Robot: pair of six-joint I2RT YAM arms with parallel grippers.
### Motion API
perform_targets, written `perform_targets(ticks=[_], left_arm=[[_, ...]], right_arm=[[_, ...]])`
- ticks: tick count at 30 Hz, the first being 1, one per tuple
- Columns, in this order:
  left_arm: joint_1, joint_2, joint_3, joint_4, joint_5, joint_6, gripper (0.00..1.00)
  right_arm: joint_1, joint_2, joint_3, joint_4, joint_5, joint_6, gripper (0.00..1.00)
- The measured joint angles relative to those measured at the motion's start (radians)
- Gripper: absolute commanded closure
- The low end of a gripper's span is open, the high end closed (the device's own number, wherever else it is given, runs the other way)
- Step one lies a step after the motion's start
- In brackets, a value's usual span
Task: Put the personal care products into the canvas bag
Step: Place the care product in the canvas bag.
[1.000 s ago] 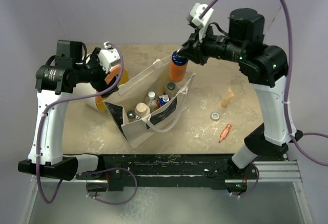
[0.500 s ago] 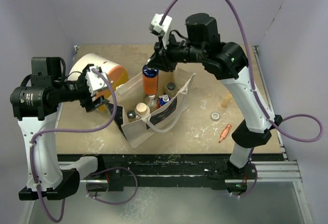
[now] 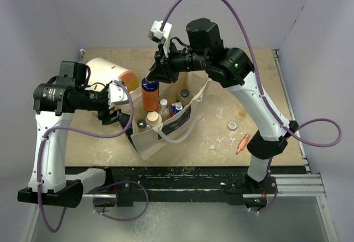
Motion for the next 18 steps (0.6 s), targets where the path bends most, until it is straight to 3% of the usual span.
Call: perform_targets(ticks=[4, 12, 18], left_arm=[[-0.038, 0.003, -0.025, 0.0, -0.001, -0.003, 0.44], [-0.063, 0.003, -0.099, 0.0, -0.025, -0.001, 0.51], [-0.07, 0.001, -0.136, 0.003, -0.052, -0.007, 0.76]], right_arm=[[0.001, 0.009, -0.011, 0.01, -0.011, 0.01, 1.0], [0.002, 0.013, -0.052, 0.05, -0.037, 0.043, 1.0], [0.013, 0.013, -0.113, 0.092, -0.049, 0.079, 1.0]])
